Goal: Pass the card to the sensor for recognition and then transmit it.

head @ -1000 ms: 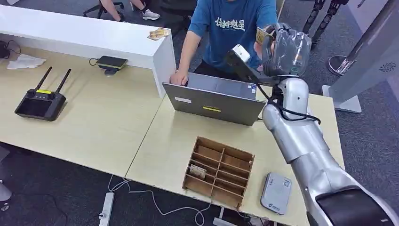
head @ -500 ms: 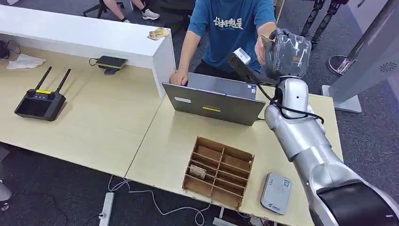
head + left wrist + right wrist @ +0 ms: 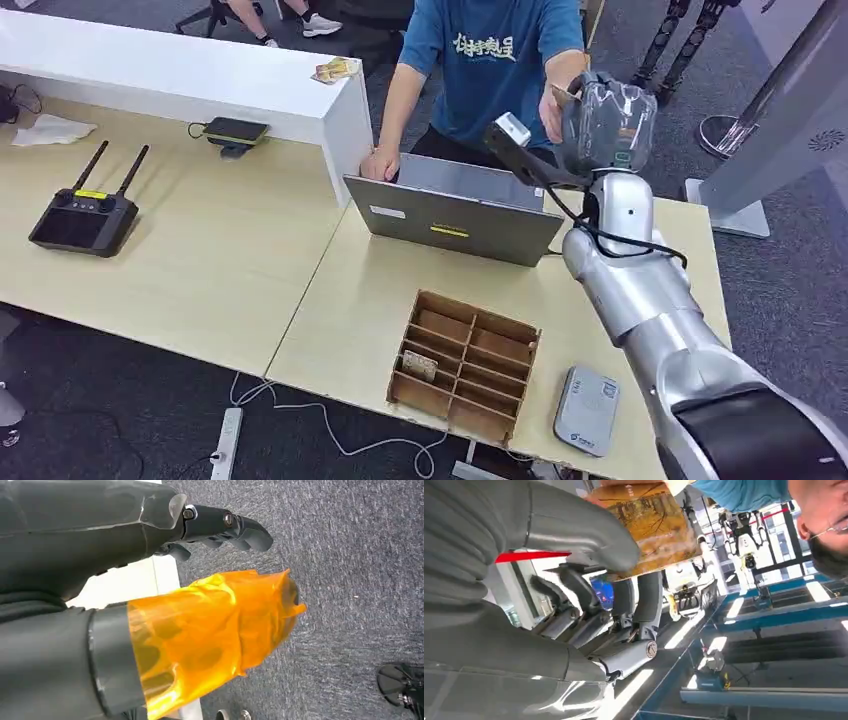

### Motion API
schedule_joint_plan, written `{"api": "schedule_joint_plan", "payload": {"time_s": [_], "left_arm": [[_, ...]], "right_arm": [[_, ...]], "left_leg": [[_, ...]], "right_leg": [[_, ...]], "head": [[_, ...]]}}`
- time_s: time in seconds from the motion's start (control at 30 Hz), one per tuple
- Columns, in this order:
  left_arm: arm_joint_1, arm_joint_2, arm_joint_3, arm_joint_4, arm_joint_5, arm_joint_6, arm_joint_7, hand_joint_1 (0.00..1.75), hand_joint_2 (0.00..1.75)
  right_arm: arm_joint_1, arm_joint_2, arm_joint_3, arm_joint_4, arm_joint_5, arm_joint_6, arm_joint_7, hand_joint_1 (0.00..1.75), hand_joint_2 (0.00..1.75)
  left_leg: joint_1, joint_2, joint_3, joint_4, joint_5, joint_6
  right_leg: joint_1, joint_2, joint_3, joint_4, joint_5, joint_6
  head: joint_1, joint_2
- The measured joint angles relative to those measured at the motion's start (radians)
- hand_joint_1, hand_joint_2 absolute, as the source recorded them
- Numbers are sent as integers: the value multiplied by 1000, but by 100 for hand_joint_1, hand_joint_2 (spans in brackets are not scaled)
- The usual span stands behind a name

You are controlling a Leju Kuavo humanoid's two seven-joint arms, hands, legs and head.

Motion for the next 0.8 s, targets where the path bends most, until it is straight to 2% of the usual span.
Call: {"api": "schedule_joint_plan", "payload": {"time_s": [0.1, 0.4, 0.63, 0.8], "left_arm": [[0, 0, 0, 0, -2, 0, 0, 0, 0], [-1, 0, 0, 0, -2, 0, 0, 0, 0], [-1, 0, 0, 1, -2, 0, 0, 0, 0], [-1, 0, 0, 1, -2, 0, 0, 0, 0]], "right_arm": [[14, 0, -2, -26, 69, 0, 14, 0, 175], [34, 1, -36, -66, 158, 0, -1, 0, 175], [47, 8, -63, -92, 166, 0, -18, 0, 175], [62, 13, -85, -123, 128, 0, -66, 0, 175]], "left_leg": [[0, 0, 0, 0, 0, 0], [0, 0, 0, 0, 1, -1], [0, 0, 0, 0, 1, -1], [0, 0, 0, 0, 1, -1]], "right_leg": [[0, 0, 0, 0, 0, 0], [0, 0, 0, 0, 1, -1], [0, 0, 0, 0, 1, -1], [0, 0, 0, 0, 1, -1]], "head": [[0, 0], [0, 0], [0, 0], [0, 0]]}}
